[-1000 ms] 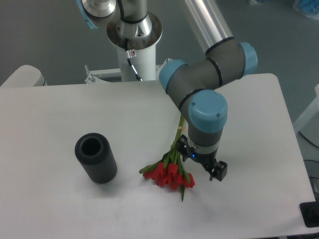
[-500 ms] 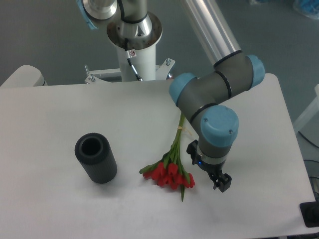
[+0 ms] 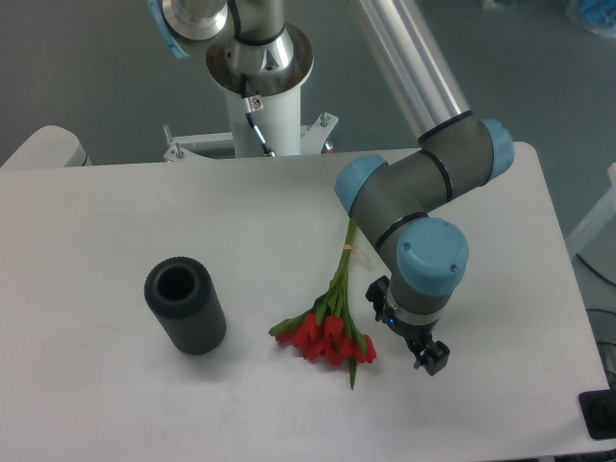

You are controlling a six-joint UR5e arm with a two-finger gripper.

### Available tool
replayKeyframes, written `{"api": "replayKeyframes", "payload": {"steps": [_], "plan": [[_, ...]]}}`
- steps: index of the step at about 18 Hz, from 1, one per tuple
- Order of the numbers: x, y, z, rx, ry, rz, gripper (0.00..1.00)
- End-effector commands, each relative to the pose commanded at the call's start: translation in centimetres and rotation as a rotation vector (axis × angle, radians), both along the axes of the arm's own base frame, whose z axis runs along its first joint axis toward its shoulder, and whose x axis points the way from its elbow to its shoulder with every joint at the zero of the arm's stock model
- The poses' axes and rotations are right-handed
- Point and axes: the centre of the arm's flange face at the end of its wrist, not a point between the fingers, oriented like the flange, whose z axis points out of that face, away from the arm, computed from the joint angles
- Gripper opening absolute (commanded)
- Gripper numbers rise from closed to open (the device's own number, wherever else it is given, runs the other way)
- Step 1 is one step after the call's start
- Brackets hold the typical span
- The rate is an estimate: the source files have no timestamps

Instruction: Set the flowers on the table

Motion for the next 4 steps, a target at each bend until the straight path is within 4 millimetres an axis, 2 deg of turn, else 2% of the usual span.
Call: {"api": "replayKeyframes", "payload": {"steps": [4], "plan": [[0.01,0.01,0.00,0.001,-0.001,-0.002,1.00]]}}
